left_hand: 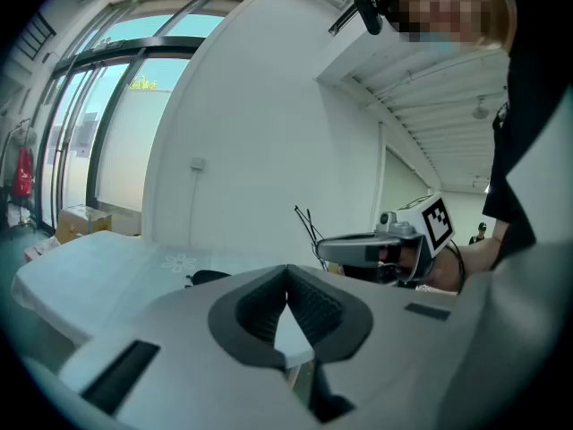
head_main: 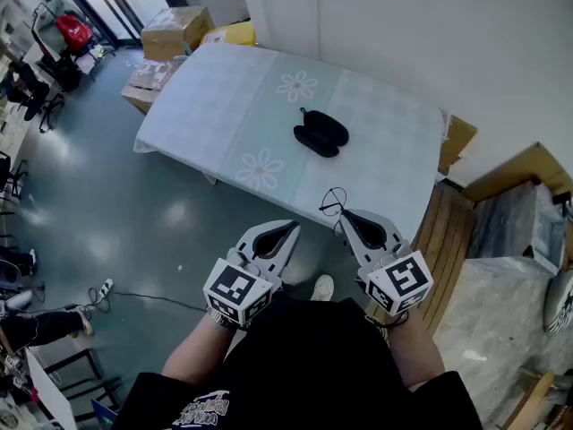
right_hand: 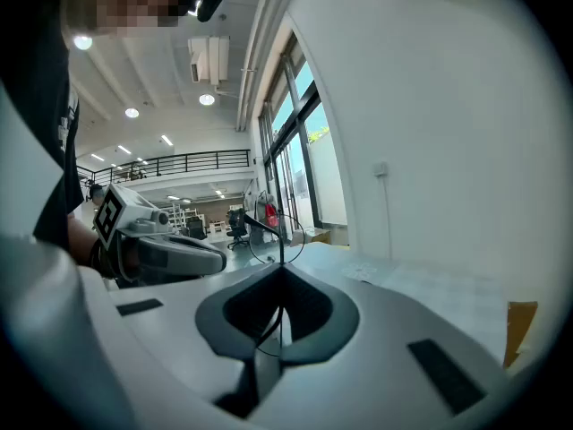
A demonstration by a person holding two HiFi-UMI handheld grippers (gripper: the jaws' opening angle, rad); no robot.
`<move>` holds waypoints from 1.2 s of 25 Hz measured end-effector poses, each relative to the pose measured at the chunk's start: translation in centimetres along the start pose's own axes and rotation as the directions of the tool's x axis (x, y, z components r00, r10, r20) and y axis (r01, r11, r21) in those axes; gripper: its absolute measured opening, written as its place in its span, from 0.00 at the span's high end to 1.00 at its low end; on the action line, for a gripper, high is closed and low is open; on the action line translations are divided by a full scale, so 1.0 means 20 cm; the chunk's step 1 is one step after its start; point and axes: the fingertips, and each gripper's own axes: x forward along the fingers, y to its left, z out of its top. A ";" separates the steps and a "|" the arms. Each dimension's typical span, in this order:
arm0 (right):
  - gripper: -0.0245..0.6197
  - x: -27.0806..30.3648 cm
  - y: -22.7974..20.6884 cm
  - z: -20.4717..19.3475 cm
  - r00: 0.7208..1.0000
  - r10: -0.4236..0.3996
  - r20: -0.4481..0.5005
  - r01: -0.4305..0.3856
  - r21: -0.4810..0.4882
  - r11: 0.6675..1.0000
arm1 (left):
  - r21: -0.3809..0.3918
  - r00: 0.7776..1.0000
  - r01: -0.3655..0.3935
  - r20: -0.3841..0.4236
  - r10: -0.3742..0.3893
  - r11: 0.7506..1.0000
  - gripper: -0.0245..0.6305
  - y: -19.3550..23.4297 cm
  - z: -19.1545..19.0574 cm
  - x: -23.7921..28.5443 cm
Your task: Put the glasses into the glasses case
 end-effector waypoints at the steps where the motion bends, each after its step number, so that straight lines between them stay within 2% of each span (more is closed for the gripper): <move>1: 0.93 0.00 0.00 0.00 1.000 0.001 0.000 -0.001 -0.001 1.000 | -0.001 1.000 -0.001 -0.001 0.001 1.000 0.92 0.00 0.00 0.00; 25: 0.92 0.00 0.02 0.03 0.999 0.025 0.020 -0.025 0.003 1.000 | 0.019 1.000 0.006 -0.001 -0.006 1.000 0.92 -0.01 0.00 -0.01; 30: 0.93 0.04 0.04 0.04 0.999 0.033 0.015 -0.033 0.007 0.999 | 0.004 1.000 -0.003 -0.001 0.003 1.000 0.92 0.03 0.01 -0.02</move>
